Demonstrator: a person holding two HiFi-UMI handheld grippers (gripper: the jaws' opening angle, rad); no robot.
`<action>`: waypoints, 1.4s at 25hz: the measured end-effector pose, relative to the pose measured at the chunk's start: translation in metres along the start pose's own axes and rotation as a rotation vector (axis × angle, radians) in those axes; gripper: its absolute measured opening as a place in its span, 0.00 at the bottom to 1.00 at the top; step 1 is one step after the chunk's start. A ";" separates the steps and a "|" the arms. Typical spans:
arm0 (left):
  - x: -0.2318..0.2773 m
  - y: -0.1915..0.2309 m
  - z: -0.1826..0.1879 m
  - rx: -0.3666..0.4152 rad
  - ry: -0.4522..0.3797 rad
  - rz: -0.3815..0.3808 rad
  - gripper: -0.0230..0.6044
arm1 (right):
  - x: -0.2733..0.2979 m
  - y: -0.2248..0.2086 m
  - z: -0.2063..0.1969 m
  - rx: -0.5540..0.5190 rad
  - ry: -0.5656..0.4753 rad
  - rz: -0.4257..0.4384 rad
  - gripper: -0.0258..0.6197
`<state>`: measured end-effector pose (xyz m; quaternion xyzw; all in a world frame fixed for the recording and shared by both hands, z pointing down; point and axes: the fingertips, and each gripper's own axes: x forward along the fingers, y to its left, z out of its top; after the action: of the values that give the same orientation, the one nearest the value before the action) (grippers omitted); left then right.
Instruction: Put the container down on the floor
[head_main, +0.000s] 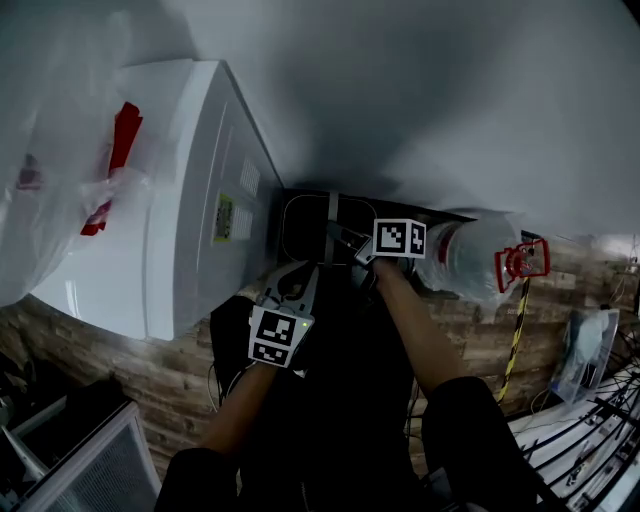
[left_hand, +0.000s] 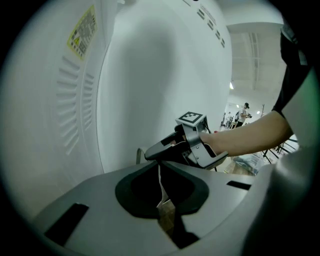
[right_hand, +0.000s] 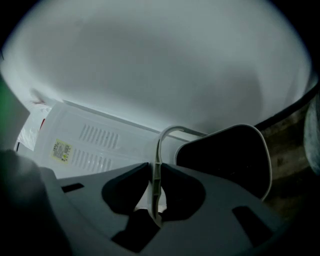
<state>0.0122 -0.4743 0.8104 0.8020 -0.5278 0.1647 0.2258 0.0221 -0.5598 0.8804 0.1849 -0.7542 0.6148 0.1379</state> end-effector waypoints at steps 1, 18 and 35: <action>0.005 0.003 -0.005 -0.001 -0.006 0.002 0.08 | 0.007 -0.007 0.000 -0.003 0.002 0.000 0.17; 0.052 0.028 -0.069 -0.018 -0.082 0.063 0.08 | 0.100 -0.098 -0.011 0.031 -0.021 0.095 0.17; 0.046 0.042 -0.088 -0.034 -0.129 0.122 0.08 | 0.142 -0.087 -0.015 0.024 -0.027 0.144 0.17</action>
<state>-0.0107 -0.4768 0.9154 0.7734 -0.5918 0.1172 0.1946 -0.0655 -0.5755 1.0217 0.1399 -0.7599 0.6296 0.0811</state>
